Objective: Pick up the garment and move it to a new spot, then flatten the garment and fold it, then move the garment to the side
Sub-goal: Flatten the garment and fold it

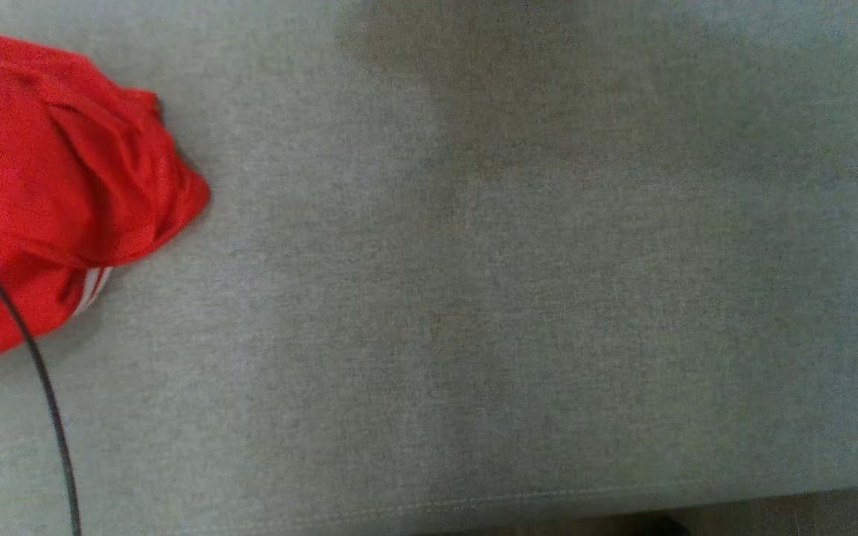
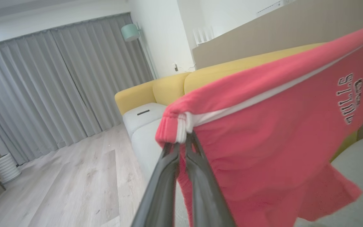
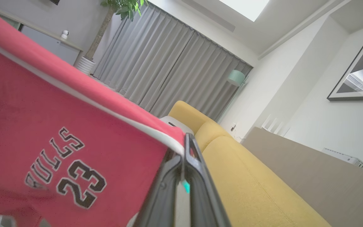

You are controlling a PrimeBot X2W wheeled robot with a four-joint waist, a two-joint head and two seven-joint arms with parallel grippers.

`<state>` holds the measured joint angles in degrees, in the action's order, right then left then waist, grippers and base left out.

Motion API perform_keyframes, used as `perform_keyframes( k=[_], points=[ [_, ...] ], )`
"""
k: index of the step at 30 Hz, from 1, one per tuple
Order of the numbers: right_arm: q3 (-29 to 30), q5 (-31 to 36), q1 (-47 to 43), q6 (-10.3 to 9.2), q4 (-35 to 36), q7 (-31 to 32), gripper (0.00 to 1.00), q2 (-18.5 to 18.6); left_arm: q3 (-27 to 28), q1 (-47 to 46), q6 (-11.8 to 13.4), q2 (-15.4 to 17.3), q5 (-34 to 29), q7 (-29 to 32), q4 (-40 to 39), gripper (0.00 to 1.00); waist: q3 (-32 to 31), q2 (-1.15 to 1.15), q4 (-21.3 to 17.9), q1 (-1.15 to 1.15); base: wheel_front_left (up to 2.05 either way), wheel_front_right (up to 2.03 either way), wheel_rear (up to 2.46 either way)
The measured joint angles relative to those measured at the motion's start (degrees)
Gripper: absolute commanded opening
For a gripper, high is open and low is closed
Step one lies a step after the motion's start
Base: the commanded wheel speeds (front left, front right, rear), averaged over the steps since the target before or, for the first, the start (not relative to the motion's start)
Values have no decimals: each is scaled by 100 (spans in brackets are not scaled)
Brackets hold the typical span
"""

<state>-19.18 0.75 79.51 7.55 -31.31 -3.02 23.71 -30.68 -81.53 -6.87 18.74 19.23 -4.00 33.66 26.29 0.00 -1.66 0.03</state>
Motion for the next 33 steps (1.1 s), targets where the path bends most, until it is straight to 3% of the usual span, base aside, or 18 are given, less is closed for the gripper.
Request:
perform_keyframes(
  k=[4,11,20,26,33],
  points=[
    [133,387,253,0,-854,-635,0,-227,-25,-219,0,-297,-88,-672,755,0,208,0,-44,0,0,0,0],
    [-93,526,-367,0,-1827,-1021,0,-324,-342,345,-24,-620,-52,-1029,1483,0,36,0,84,-3,0,0,0],
    [-1573,-411,-2002,0,-2496,-1094,0,-283,-917,2607,-69,-701,-51,-1047,1383,0,-507,0,169,-3,0,0,0],
    [-2867,-1403,-2538,0,-2341,-1015,0,252,-1468,3640,-70,-595,-101,-1047,1087,0,-1030,1,235,-3,0,0,0],
    [-4158,-2680,-3034,0,-1382,-621,0,1058,-1929,4453,-70,-426,-65,-1047,939,0,-1637,1,297,-4,0,0,0]
  ],
)
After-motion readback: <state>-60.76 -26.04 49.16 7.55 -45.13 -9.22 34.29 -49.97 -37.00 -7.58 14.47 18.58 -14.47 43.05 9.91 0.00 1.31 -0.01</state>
